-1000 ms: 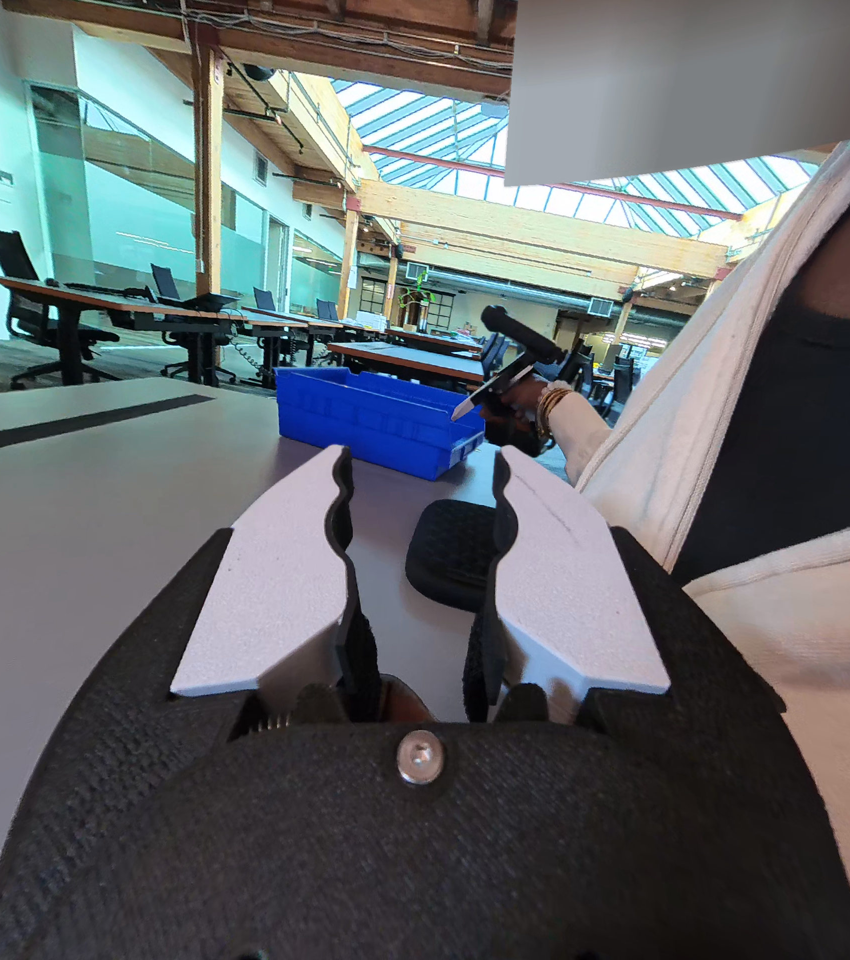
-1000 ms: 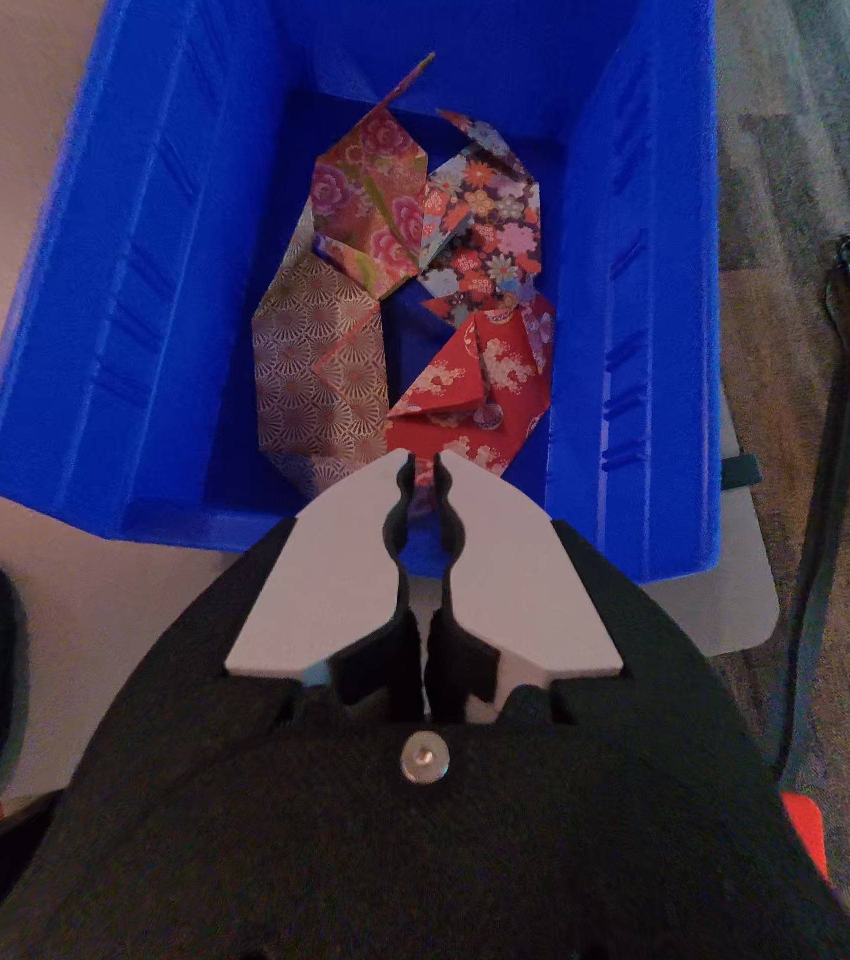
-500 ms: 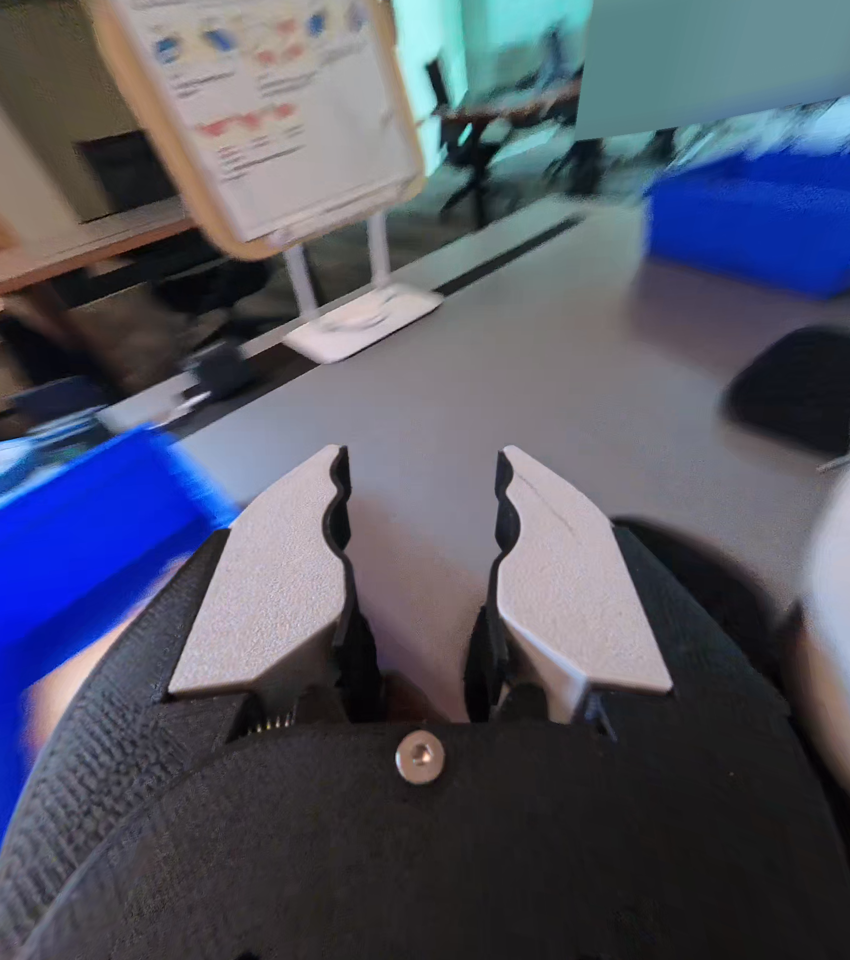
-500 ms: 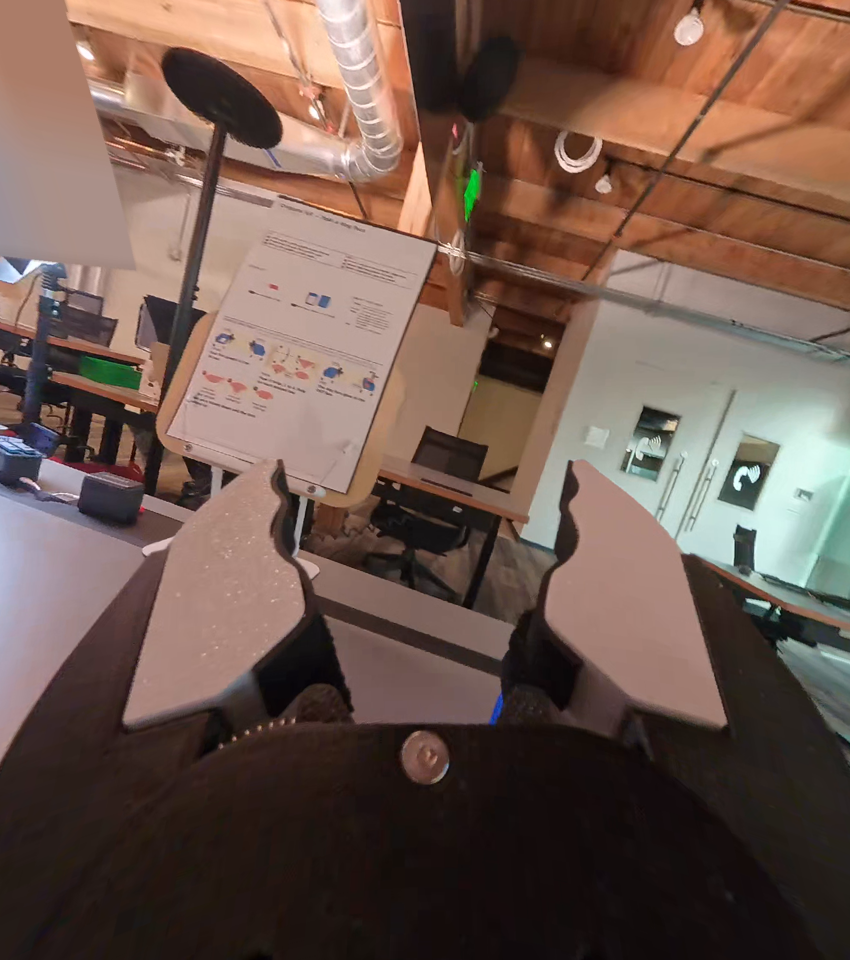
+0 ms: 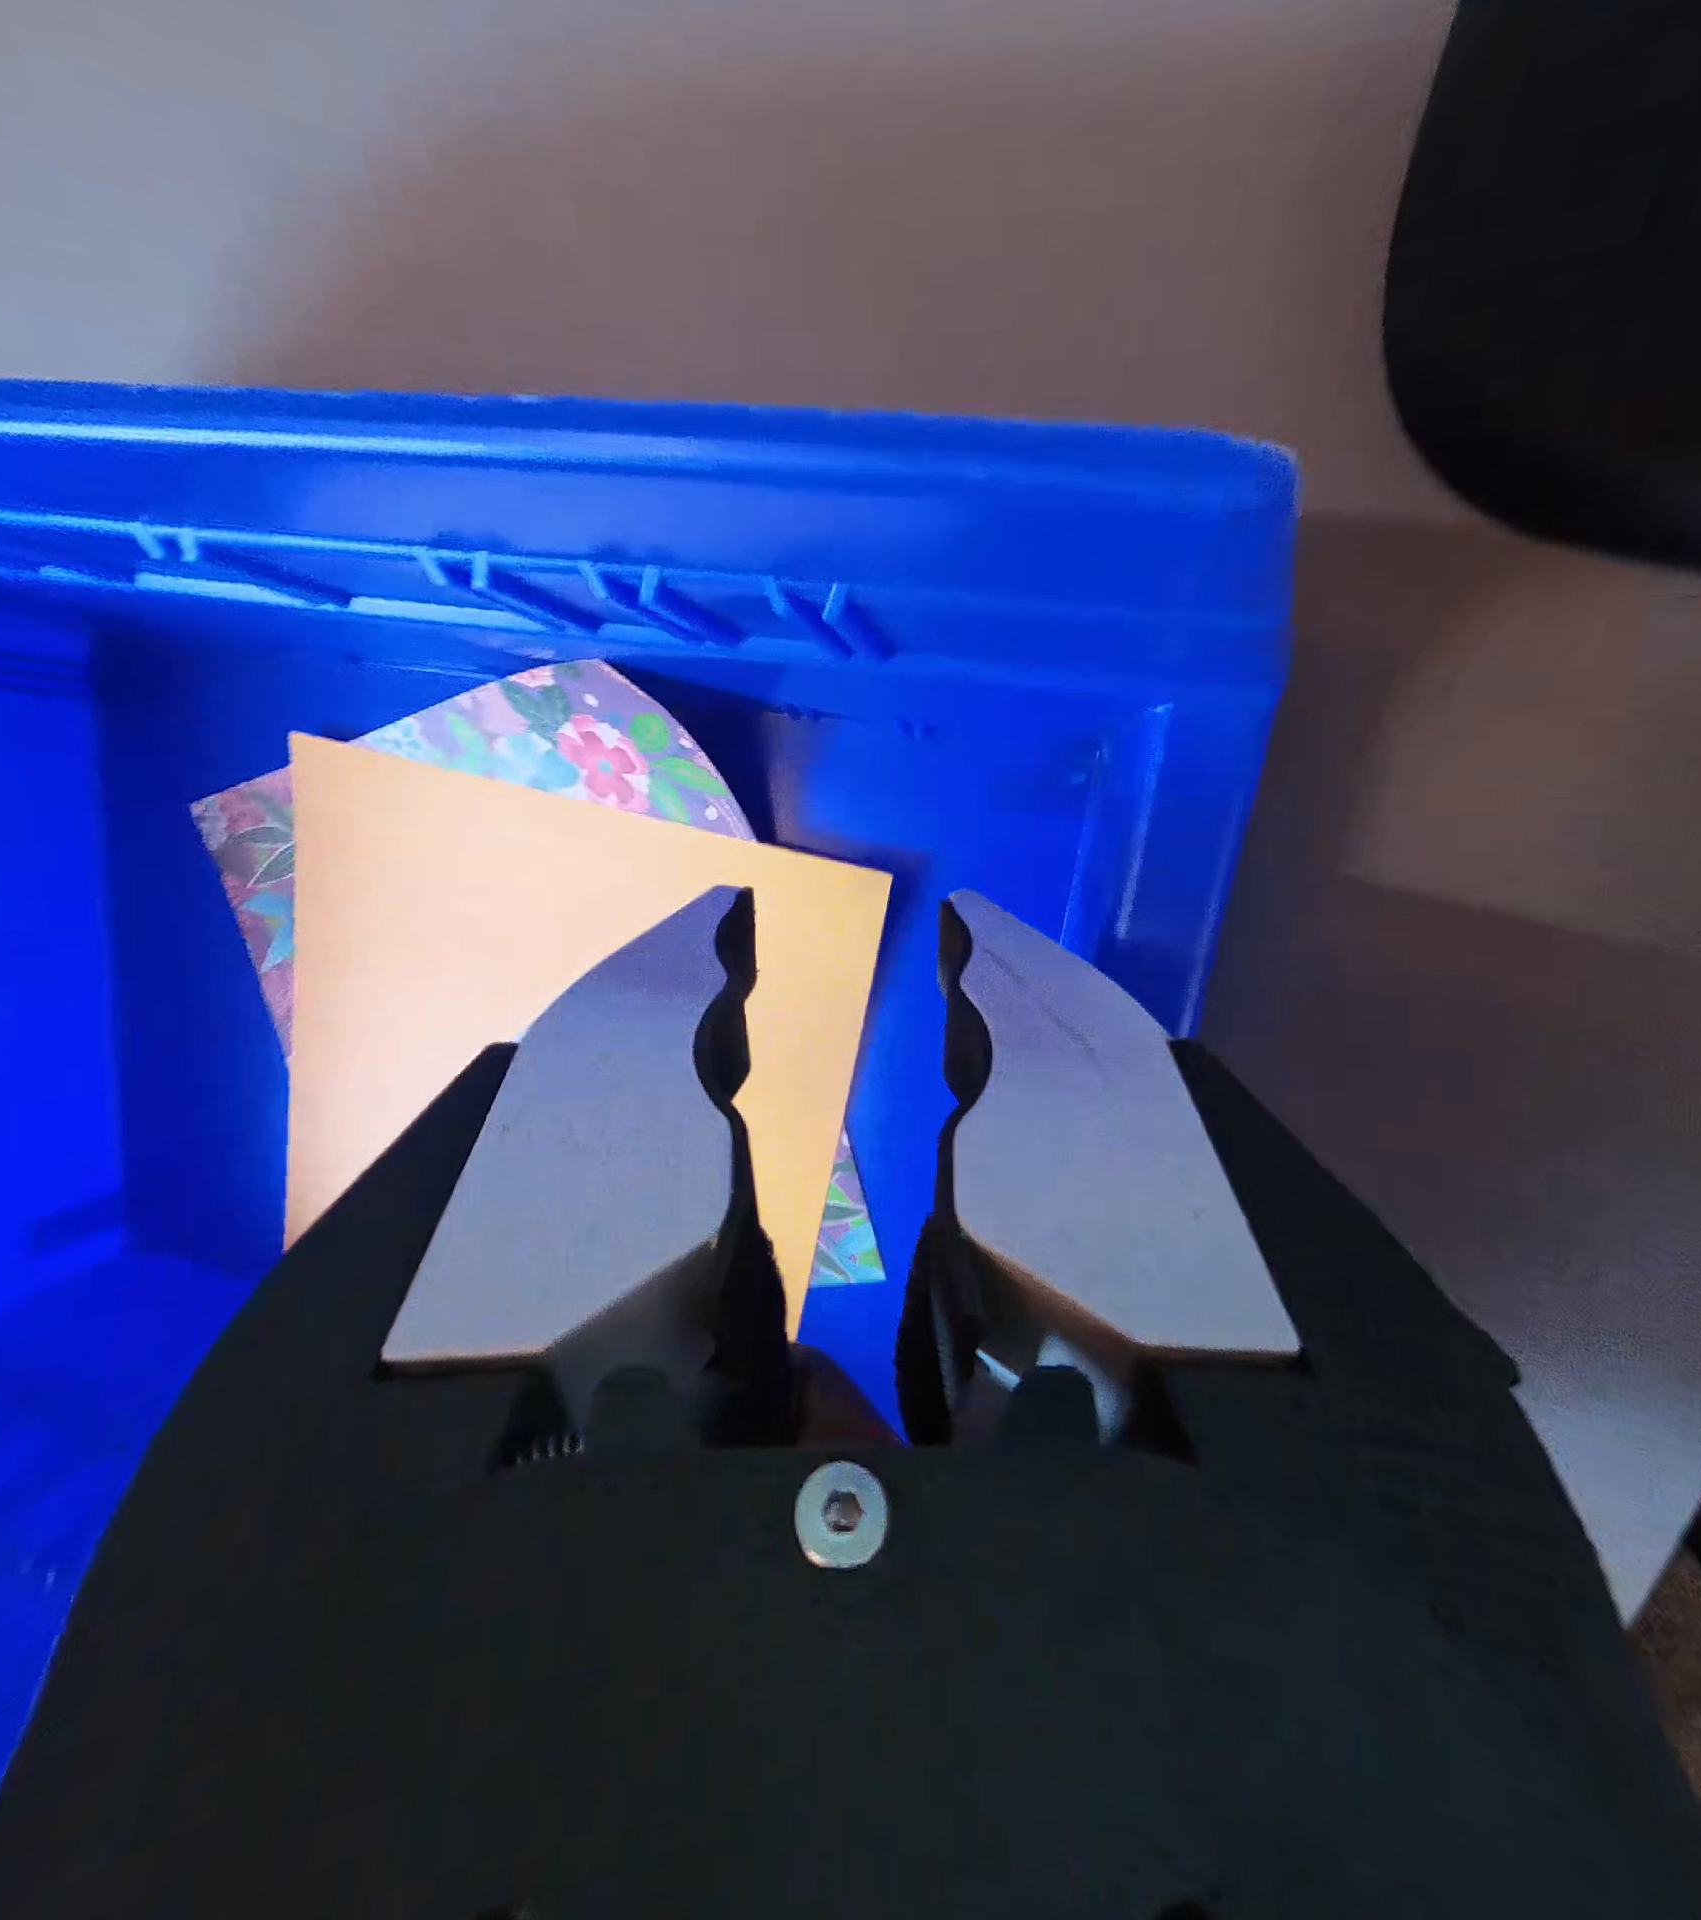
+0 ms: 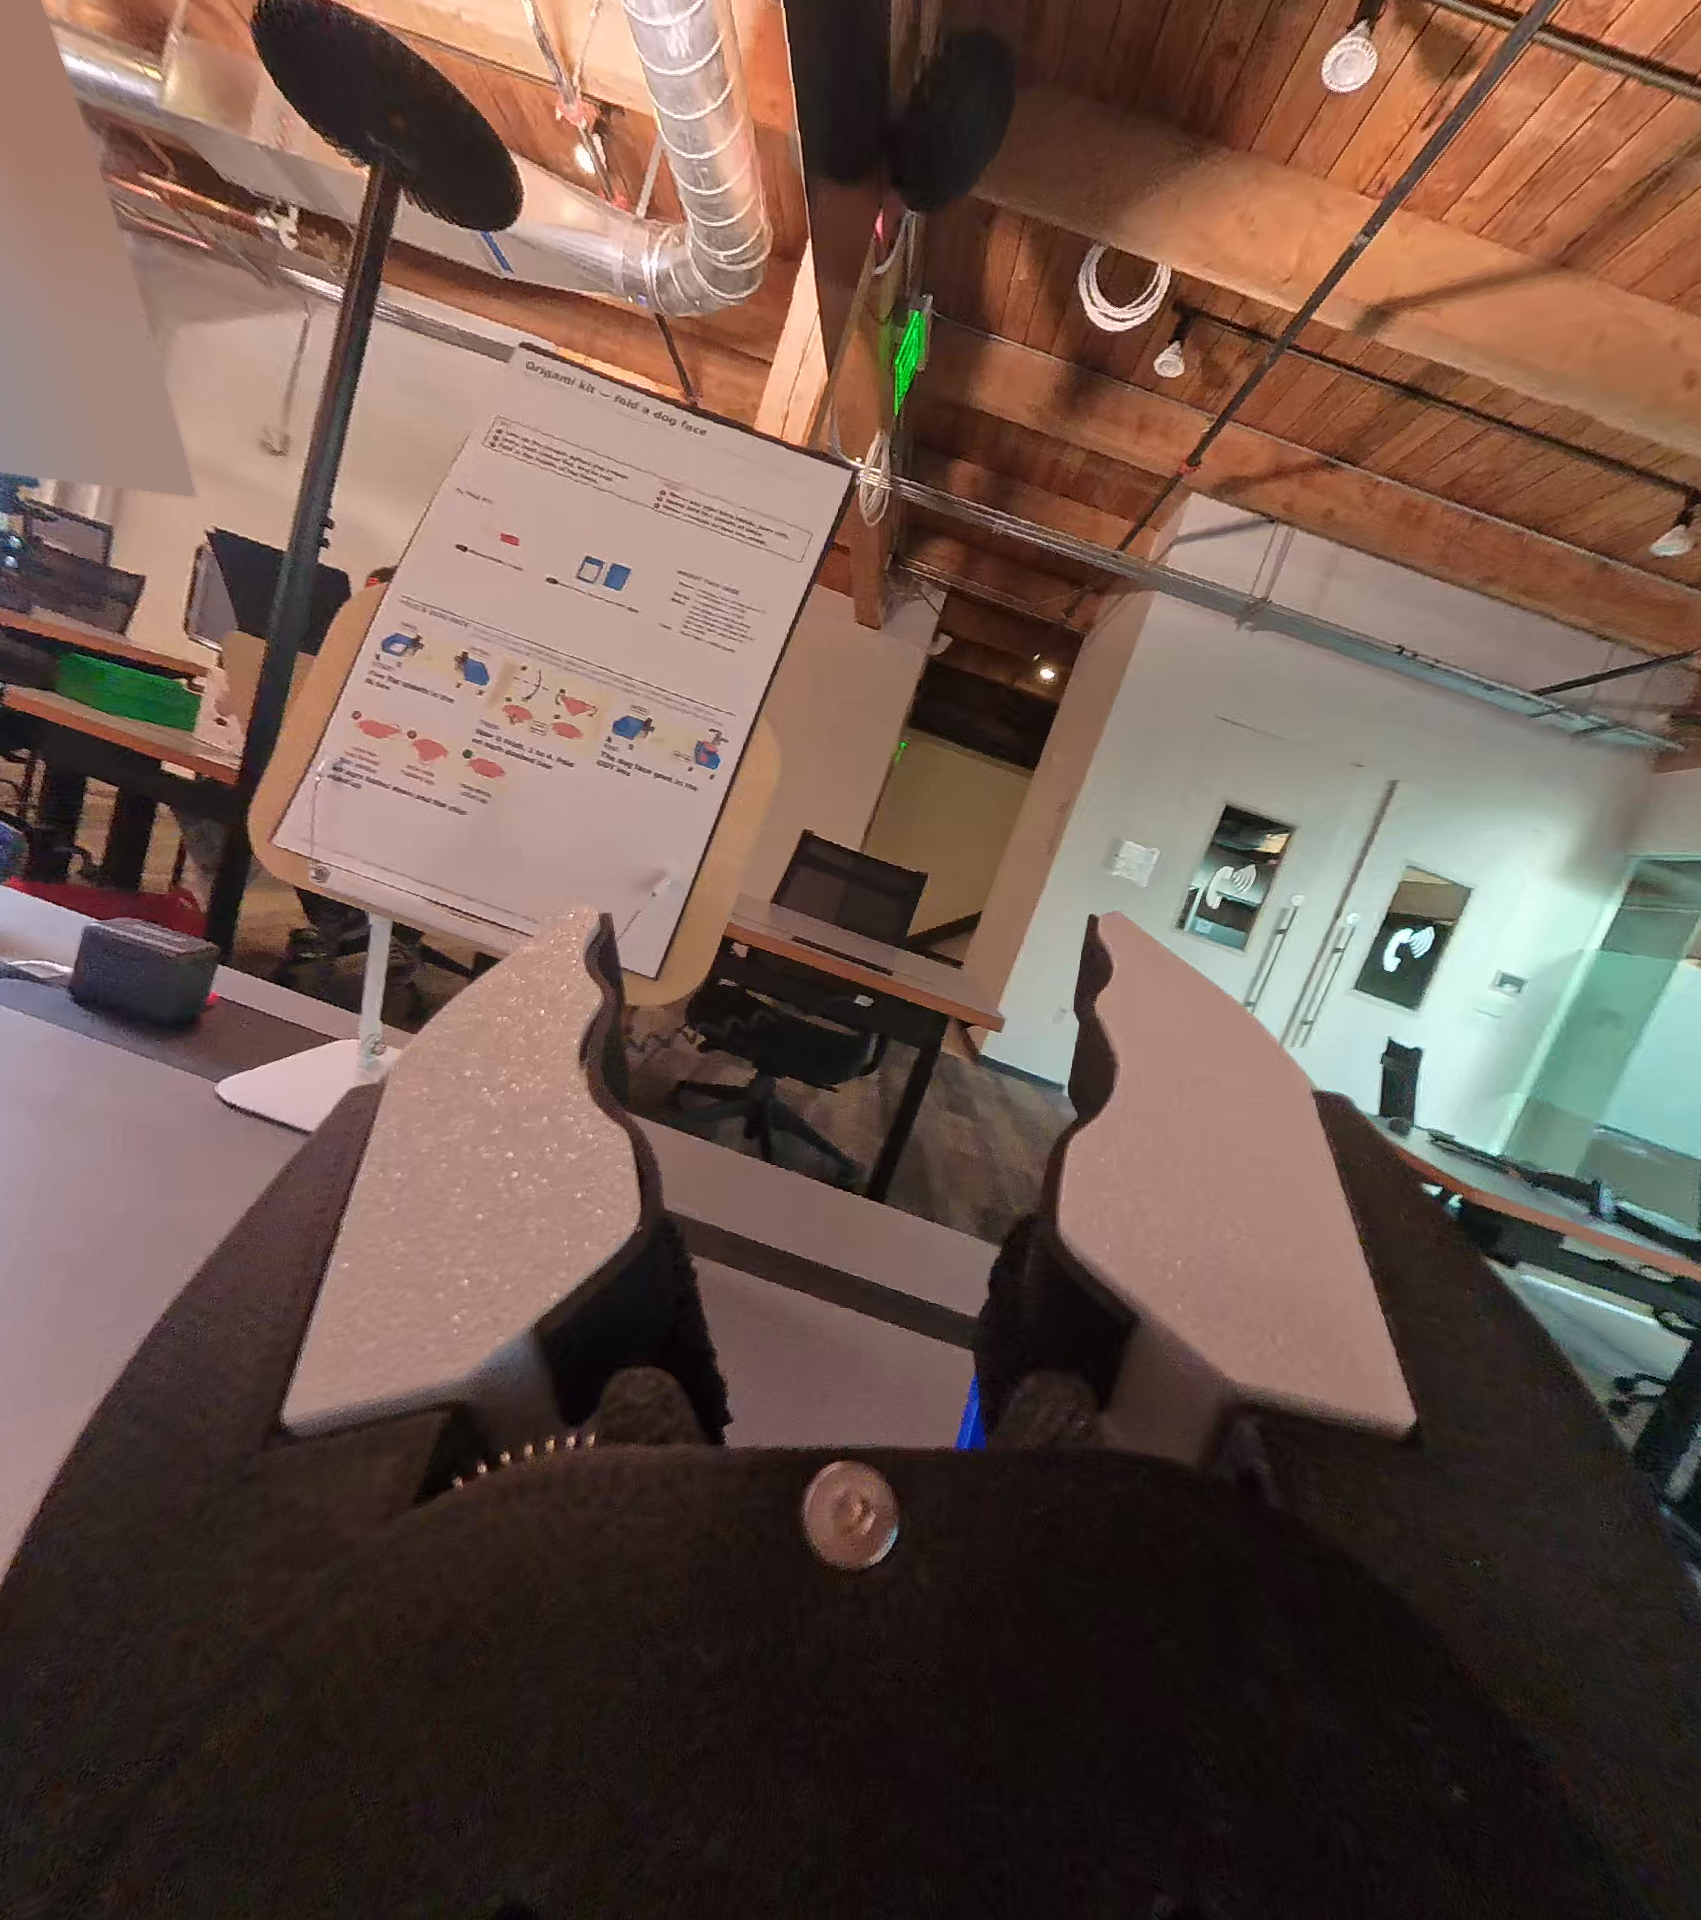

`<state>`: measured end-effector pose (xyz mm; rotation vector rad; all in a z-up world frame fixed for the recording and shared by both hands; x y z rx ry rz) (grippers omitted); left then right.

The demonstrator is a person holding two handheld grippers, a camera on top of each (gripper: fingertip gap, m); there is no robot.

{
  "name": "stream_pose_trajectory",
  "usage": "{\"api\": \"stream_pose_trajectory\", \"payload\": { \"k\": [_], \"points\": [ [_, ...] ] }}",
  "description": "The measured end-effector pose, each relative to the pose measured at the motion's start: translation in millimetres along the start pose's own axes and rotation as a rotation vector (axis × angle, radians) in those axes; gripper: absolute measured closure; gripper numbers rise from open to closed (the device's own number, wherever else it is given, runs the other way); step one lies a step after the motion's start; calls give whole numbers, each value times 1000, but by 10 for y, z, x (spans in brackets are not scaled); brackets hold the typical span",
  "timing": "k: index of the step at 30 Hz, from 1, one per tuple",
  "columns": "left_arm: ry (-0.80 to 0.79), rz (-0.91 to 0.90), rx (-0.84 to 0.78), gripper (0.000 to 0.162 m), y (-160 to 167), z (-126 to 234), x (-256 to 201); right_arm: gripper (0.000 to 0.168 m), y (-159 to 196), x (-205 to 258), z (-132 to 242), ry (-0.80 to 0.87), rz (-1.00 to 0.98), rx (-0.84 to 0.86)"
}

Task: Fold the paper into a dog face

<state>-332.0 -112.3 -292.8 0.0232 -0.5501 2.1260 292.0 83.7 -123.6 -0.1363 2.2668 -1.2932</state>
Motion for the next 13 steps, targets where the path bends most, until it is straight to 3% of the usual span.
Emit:
{"api": "stream_pose_trajectory", "payload": {
  "k": [1, 13],
  "points": [
    [11, -1, -2, 131, -13, -35, 3, 85, -36, 17, -16, 3, 15, -4],
    [71, -24, 10, 131, 1, -138, 102, 88, -266, 214, -273, -28, 75, -46]
  ]
}}
Point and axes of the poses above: each gripper's, where its closed fingertips meet, z back along the fingers, y out of its underside, x = y × z across the jaws, the point moved 7 cm from there along z, back along the fingers, and after that the axes turned 4 degrees about z, right-handed, at the moved point
